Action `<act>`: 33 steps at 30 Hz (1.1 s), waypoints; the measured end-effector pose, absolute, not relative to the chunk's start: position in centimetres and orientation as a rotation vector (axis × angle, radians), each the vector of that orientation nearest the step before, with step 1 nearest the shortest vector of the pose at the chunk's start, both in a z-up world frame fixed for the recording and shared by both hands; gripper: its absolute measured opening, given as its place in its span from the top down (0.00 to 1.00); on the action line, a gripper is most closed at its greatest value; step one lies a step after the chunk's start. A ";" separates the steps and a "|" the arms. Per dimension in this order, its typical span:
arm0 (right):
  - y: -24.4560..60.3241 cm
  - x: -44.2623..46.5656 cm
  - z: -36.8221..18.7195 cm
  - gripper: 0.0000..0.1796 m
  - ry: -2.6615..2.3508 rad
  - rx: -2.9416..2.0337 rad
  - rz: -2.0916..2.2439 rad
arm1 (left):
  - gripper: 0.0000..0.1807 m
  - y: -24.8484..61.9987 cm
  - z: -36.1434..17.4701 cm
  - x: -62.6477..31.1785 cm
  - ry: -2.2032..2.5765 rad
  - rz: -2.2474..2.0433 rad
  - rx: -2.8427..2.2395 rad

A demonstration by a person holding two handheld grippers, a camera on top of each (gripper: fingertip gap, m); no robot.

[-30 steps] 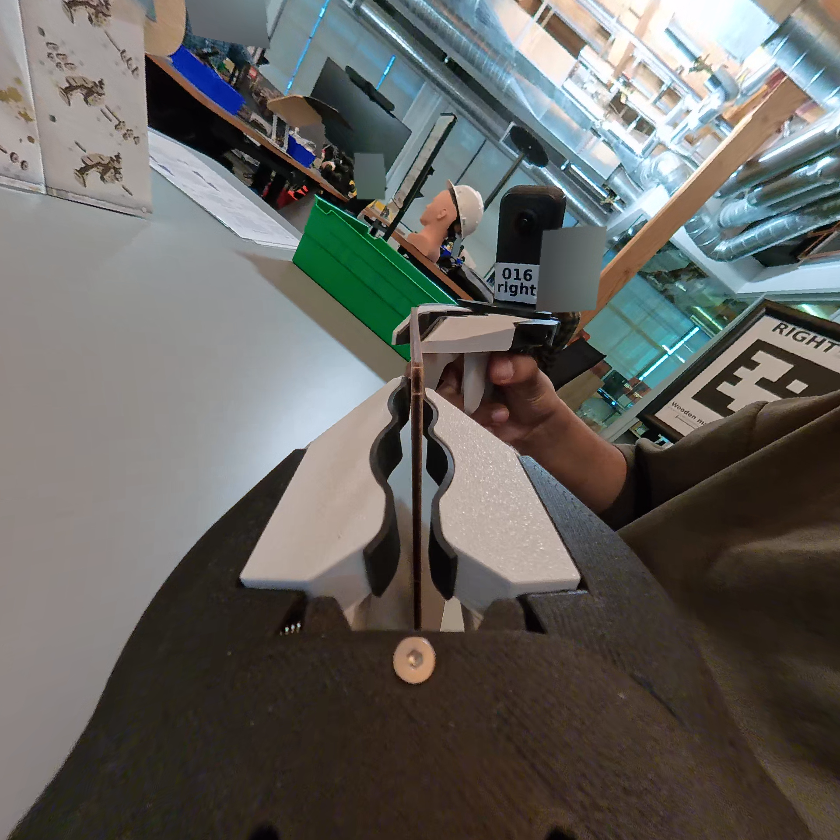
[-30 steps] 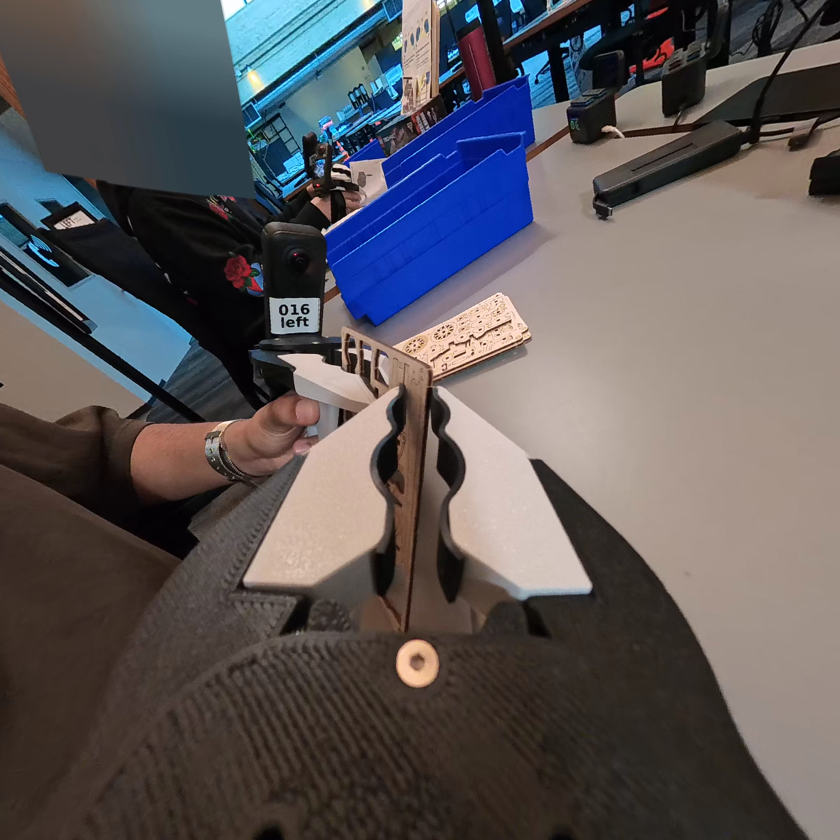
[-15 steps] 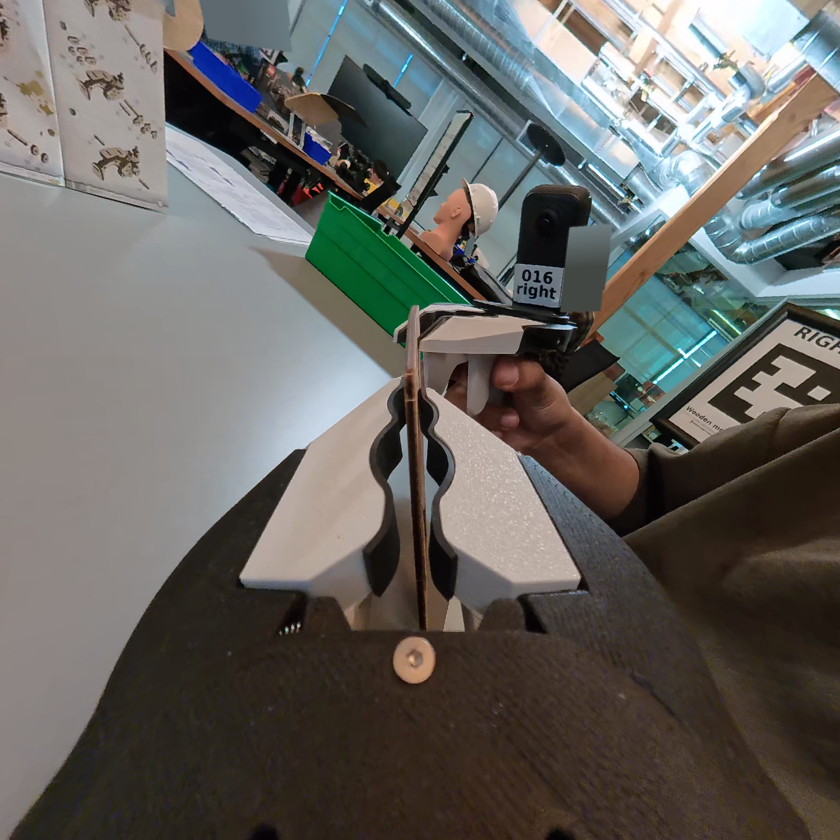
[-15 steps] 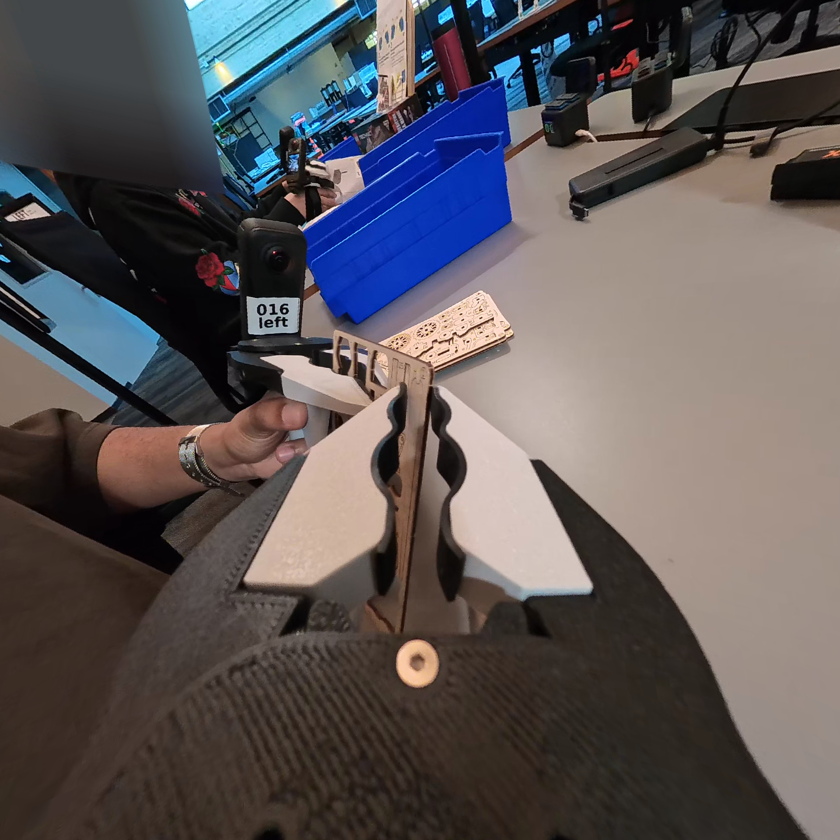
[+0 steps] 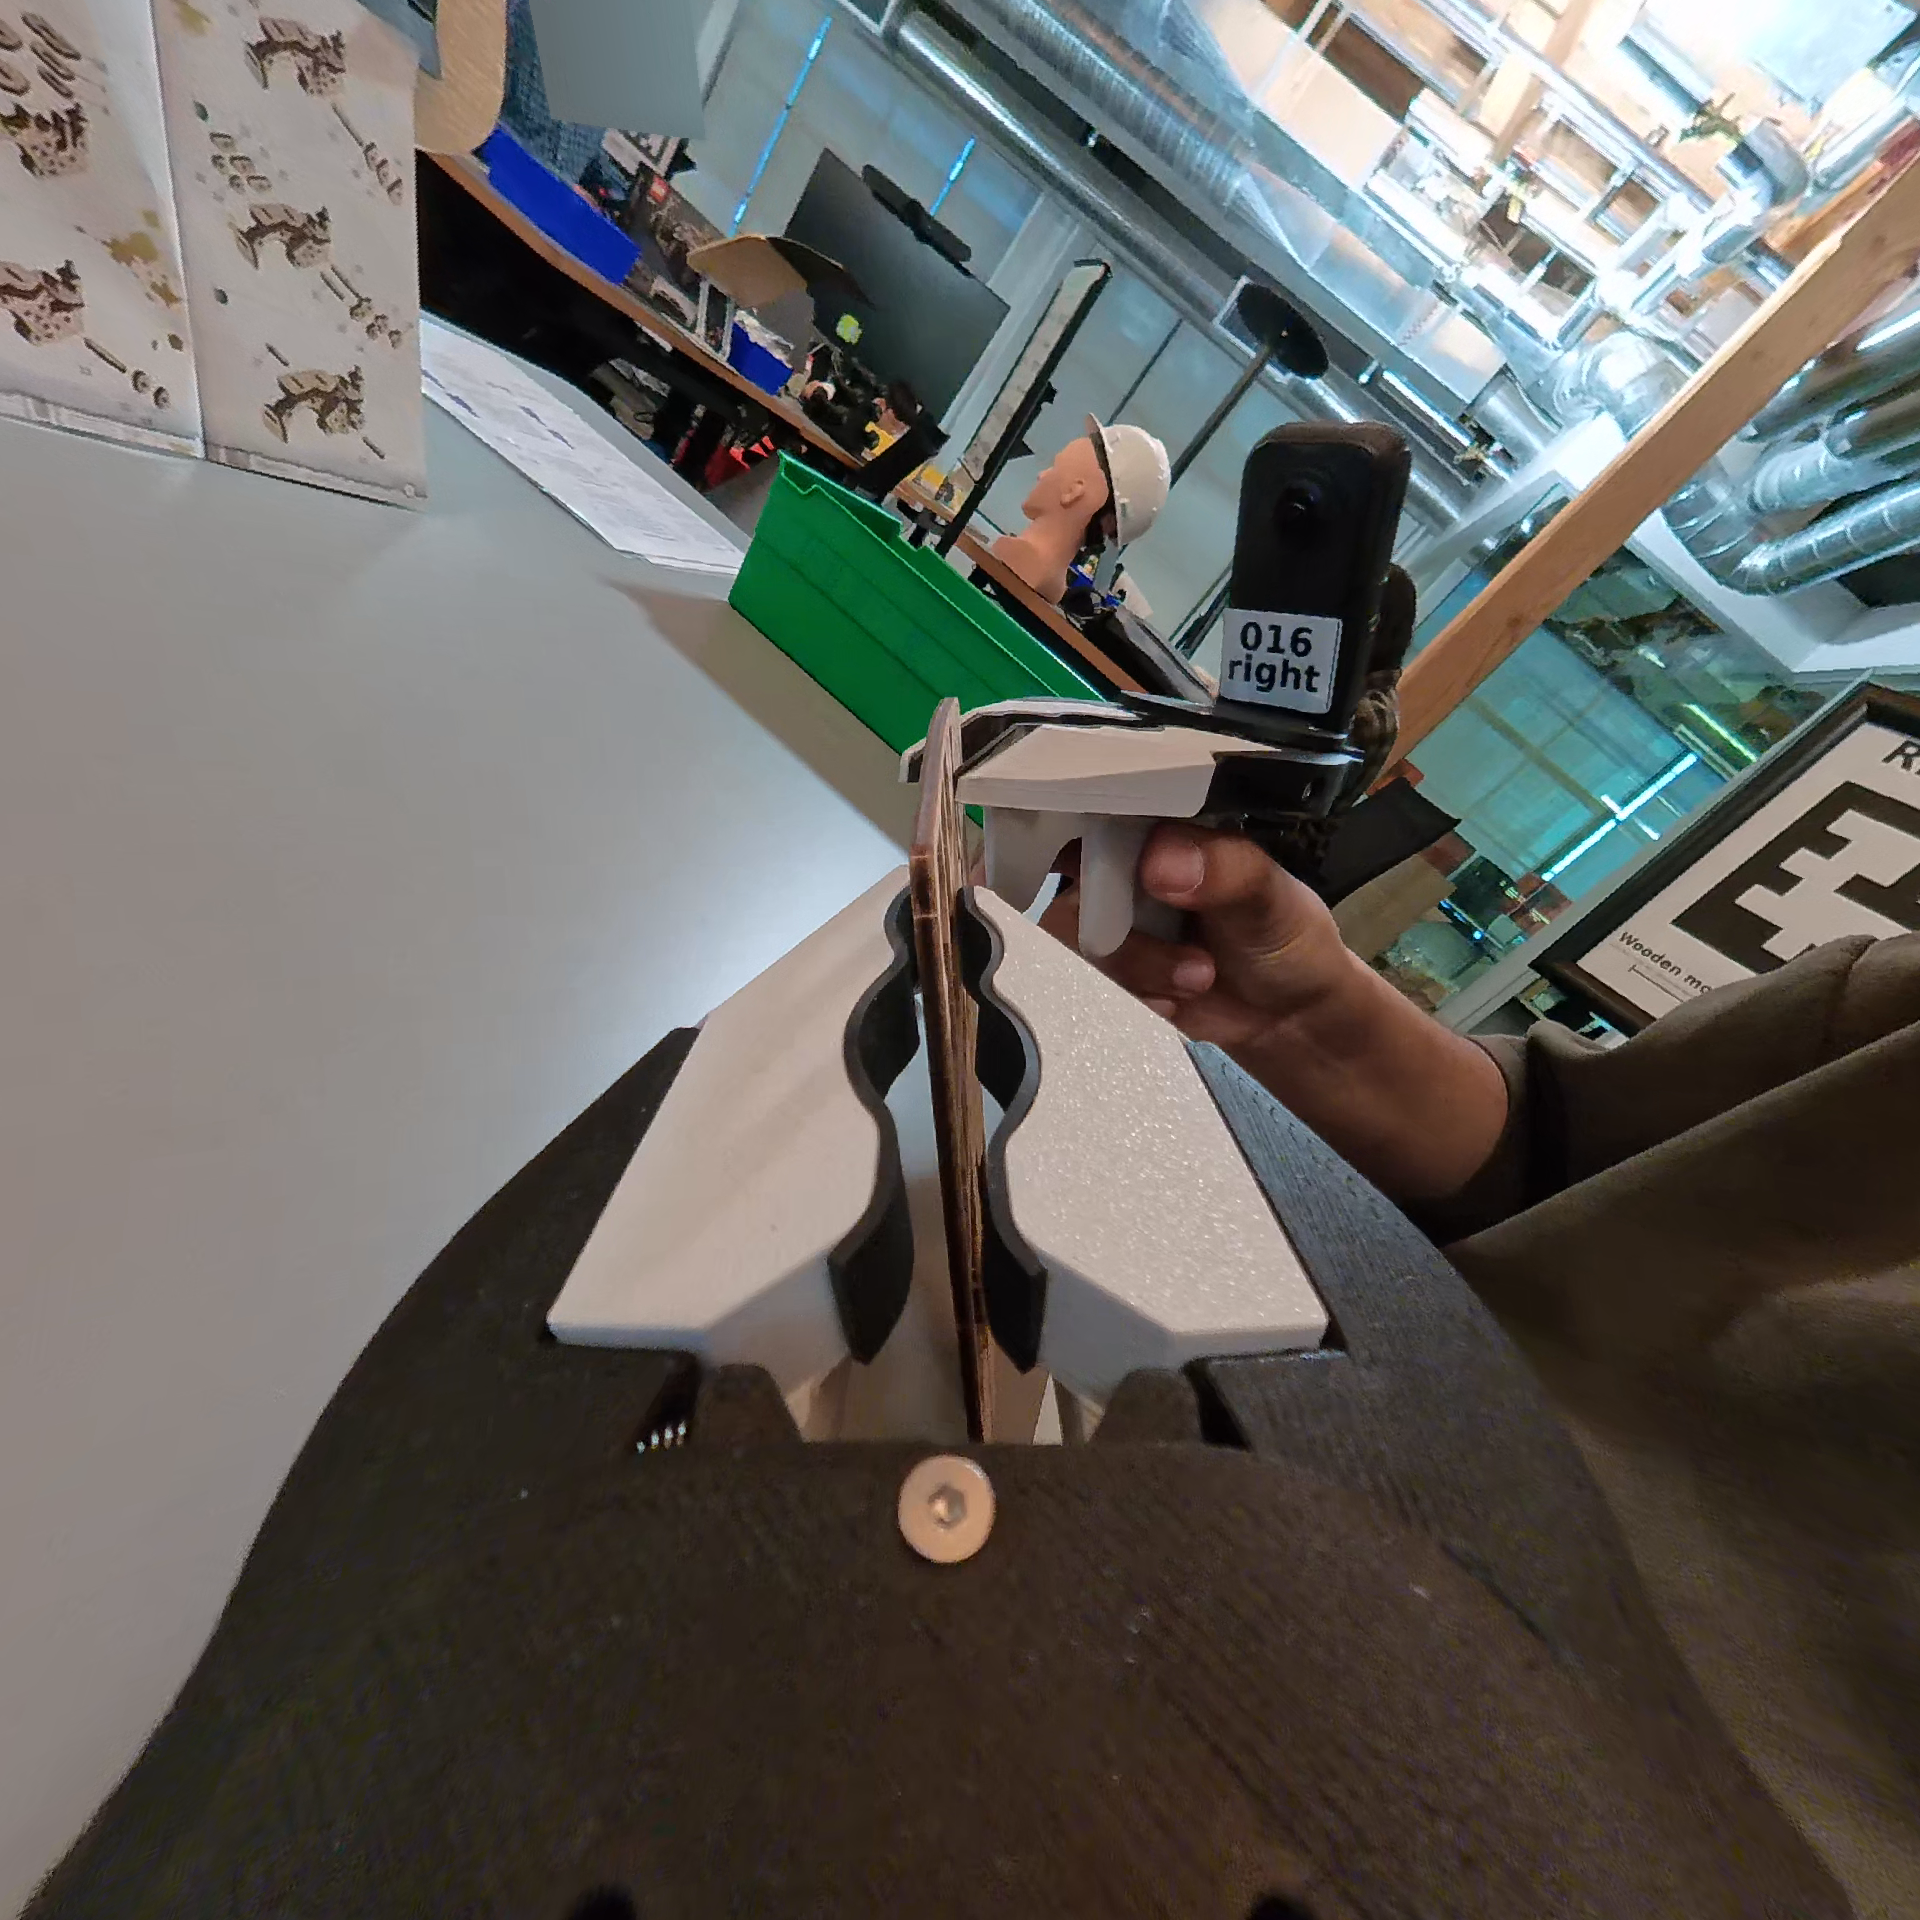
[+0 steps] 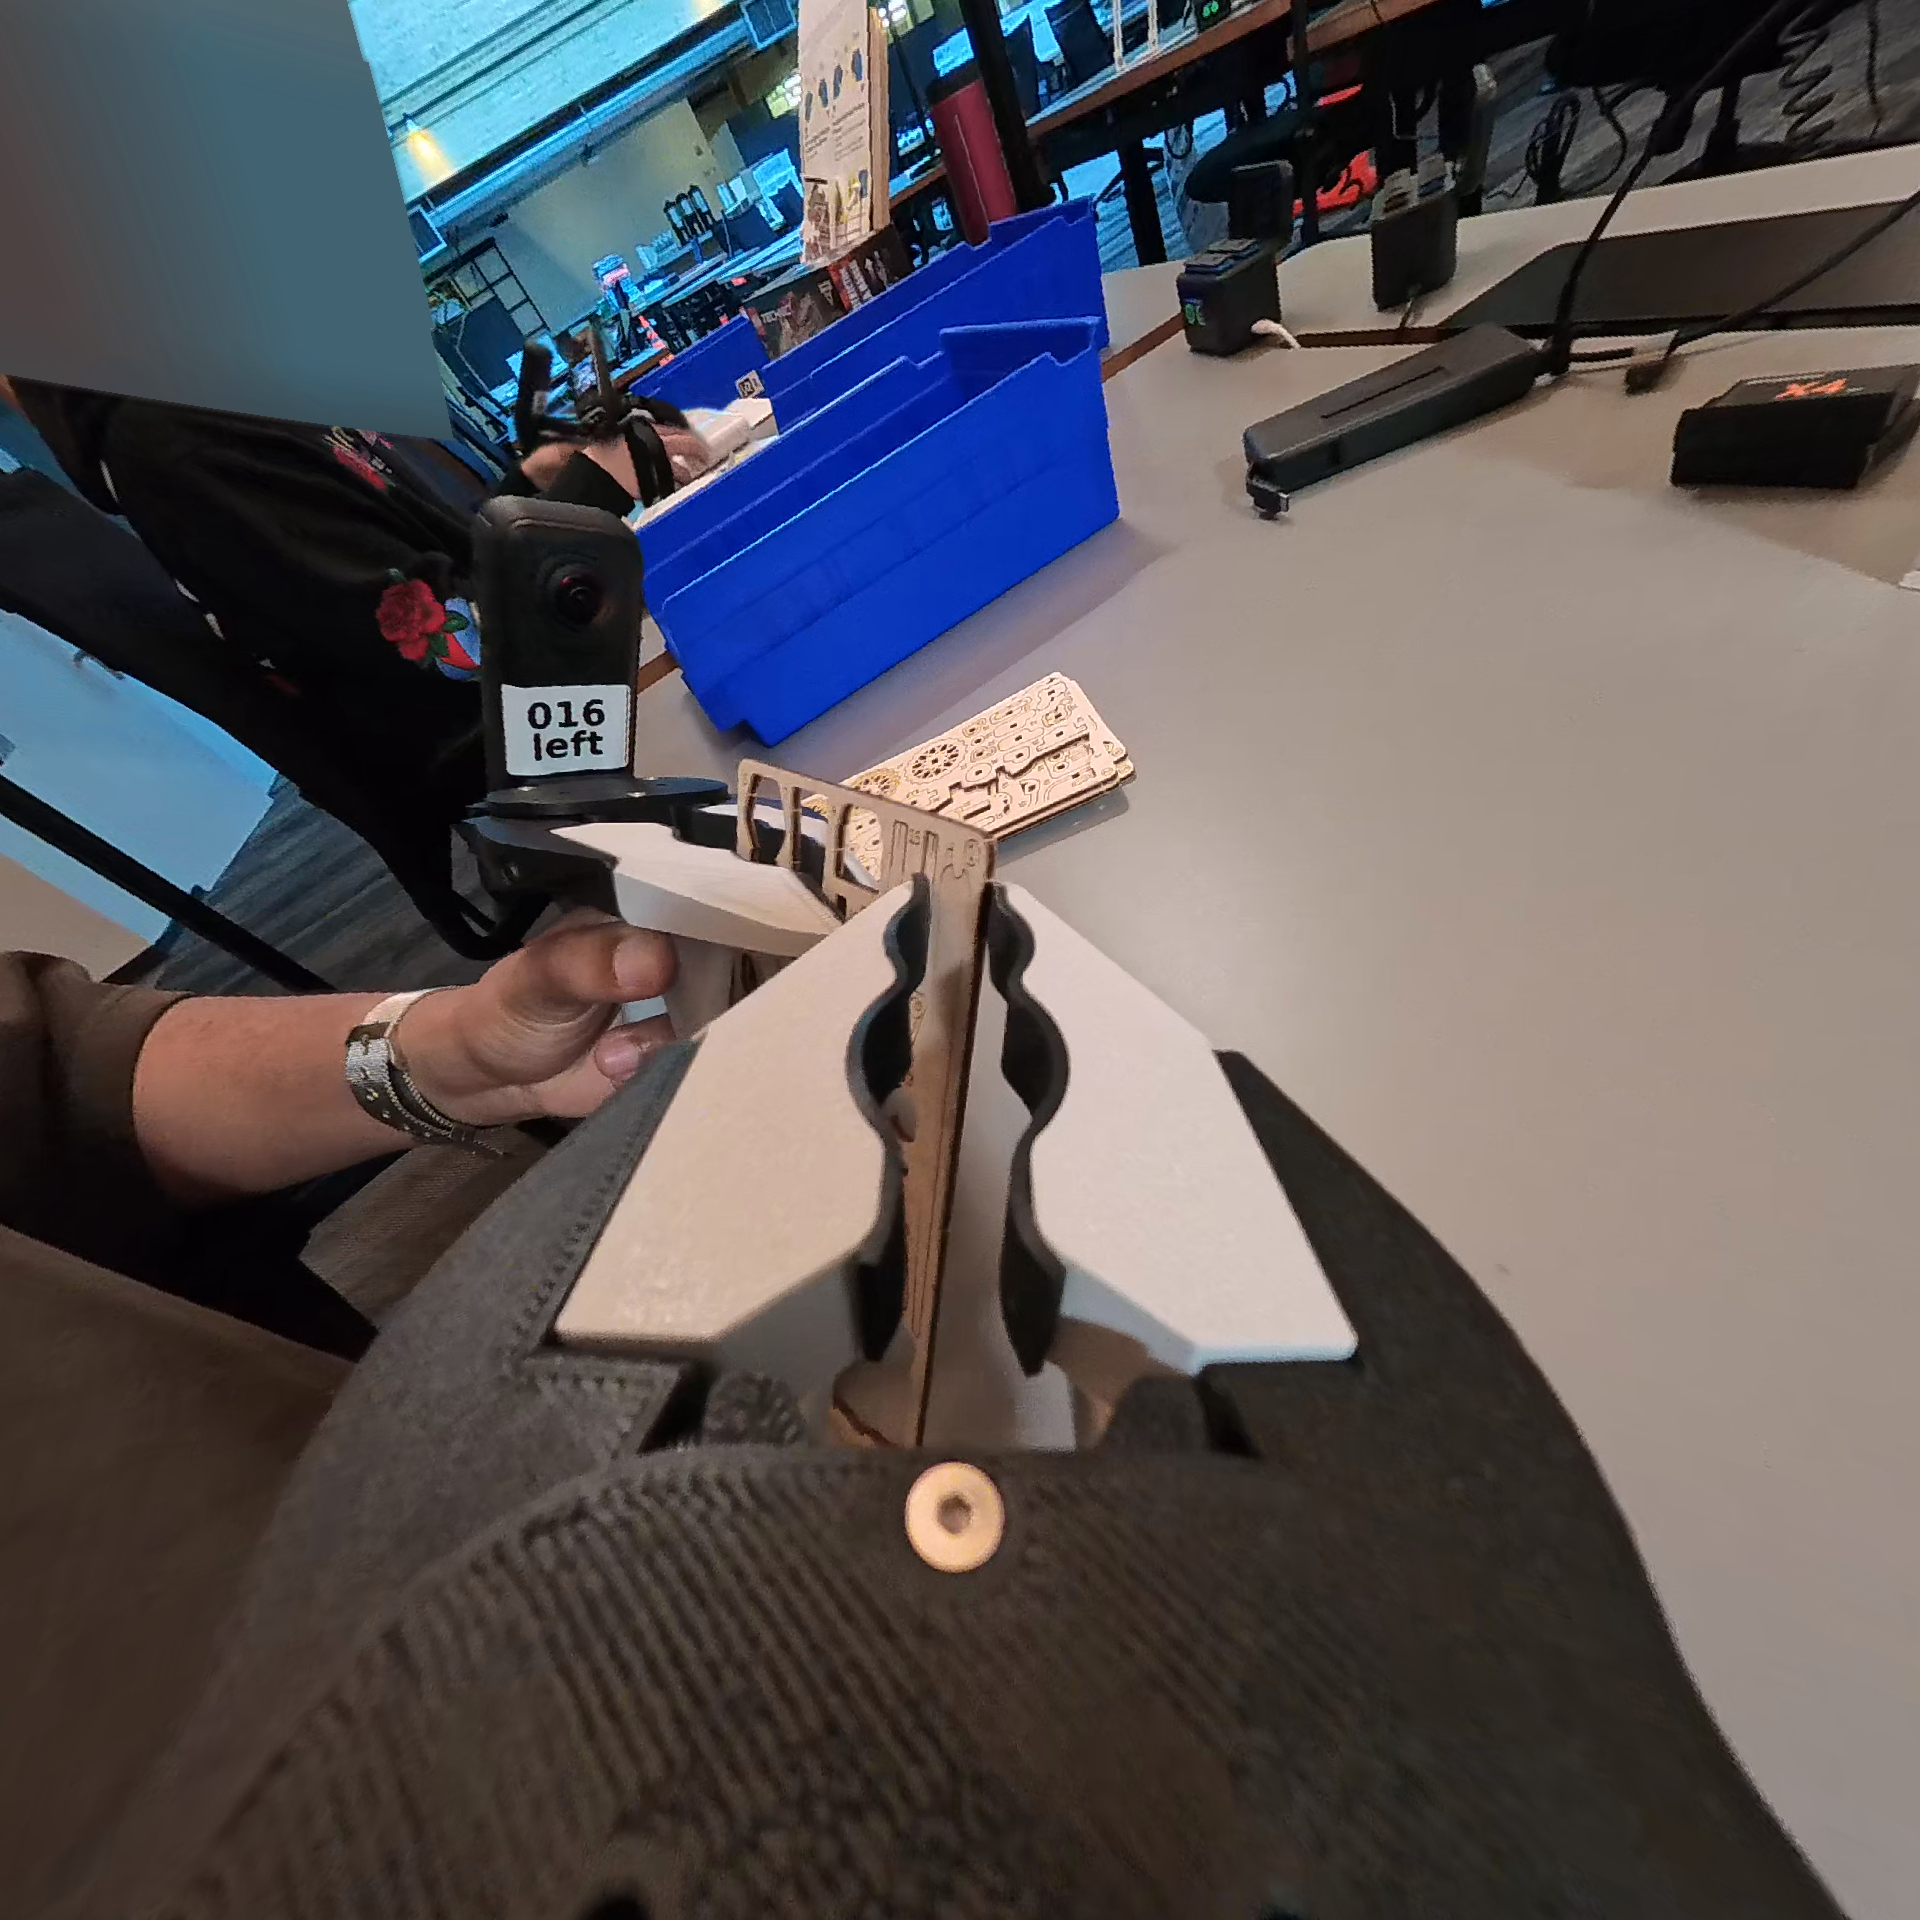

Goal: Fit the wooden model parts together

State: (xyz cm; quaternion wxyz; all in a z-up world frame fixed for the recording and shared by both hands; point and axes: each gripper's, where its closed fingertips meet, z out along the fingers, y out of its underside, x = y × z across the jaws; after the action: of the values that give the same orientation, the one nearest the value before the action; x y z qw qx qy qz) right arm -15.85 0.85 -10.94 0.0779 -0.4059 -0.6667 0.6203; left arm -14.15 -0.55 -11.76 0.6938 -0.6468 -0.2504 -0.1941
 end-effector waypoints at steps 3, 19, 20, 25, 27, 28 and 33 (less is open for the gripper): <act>0.8 -15.9 -10.9 0.94 -1.987 -1.191 1.823 | 1.00 -0.6 -11.7 -14.2 -0.562 -0.433 -1.441; 0.8 -16.1 -9.0 0.86 -1.897 -1.057 1.804 | 1.00 -2.3 -11.0 -16.3 -0.648 -0.565 -1.271; 0.9 -16.1 -9.3 0.85 -1.916 -1.072 1.798 | 1.00 -2.3 -10.9 -16.2 -0.637 -0.558 -1.280; 0.2 -15.9 -10.7 0.90 -1.981 -1.140 1.841 | 1.00 -1.4 -10.7 -14.8 -0.561 -0.537 -1.336; 0.1 -15.7 -10.4 0.94 -1.972 -1.127 1.878 | 1.00 -1.3 -10.8 -14.6 -0.552 -0.529 -1.346; 0.2 -15.7 -10.4 0.94 -1.977 -1.123 1.880 | 1.00 -1.3 -10.7 -14.6 -0.548 -0.531 -1.347; 0.2 -15.6 -10.5 0.94 -2.005 -1.125 1.871 | 1.00 -1.2 -10.8 -14.4 -0.538 -0.492 -1.372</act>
State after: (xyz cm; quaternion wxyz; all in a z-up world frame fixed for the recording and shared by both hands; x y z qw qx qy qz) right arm -15.57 0.24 -10.47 0.0884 -0.3781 -0.6737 0.6287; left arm -14.42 -1.19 -10.79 0.7131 -0.6192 -0.2427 -0.2220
